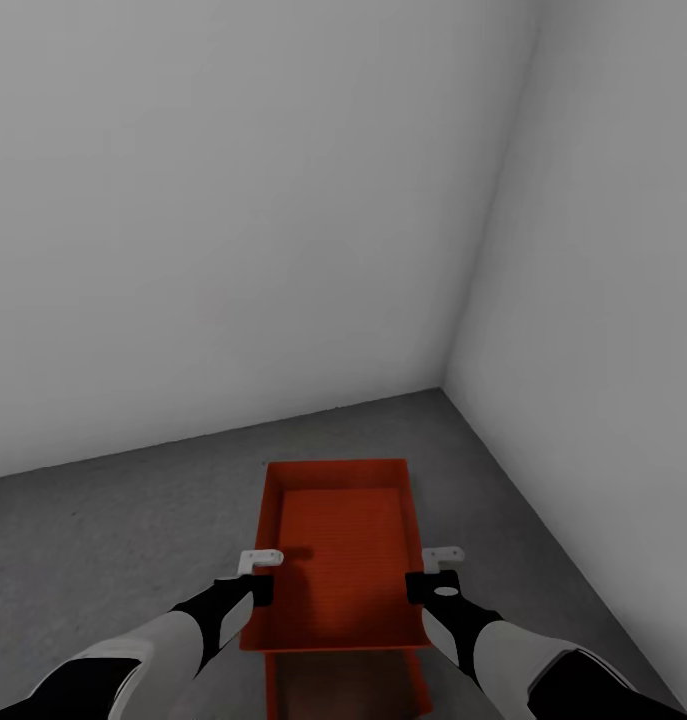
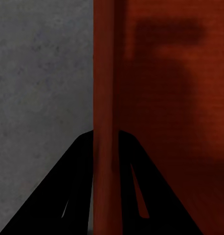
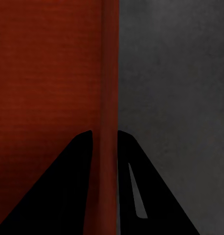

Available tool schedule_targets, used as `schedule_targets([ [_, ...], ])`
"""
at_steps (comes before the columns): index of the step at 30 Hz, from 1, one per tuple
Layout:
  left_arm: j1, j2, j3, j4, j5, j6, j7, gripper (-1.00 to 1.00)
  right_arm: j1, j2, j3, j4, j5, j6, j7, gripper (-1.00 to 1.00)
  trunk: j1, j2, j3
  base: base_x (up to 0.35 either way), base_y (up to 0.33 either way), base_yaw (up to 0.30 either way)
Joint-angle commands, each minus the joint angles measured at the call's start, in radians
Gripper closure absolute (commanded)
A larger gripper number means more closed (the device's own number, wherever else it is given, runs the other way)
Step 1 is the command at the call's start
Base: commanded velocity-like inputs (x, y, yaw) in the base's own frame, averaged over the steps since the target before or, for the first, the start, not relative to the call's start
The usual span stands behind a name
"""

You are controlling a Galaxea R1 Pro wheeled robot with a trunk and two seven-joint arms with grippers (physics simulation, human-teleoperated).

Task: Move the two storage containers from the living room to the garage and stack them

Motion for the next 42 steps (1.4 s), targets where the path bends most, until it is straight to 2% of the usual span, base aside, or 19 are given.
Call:
schedule_targets([
  [1,0.000,0.016,-0.032,-0.005,-0.010,-0.017,0.009,1.00,0.000,0.000,-0.002,0.015,-0.023,-0.005,-0.003,1.00,0.000,0.000,-0.001,0.000,0.000,0.000],
  [42,0.000,0.016,-0.032,-0.006,-0.010,-0.017,0.008,1.00,0.000,-0.001,-0.002,0.015,-0.023,0.001,-0.001,1.00,0.000,0.000,-0.001,0.000,0.000,0.000],
])
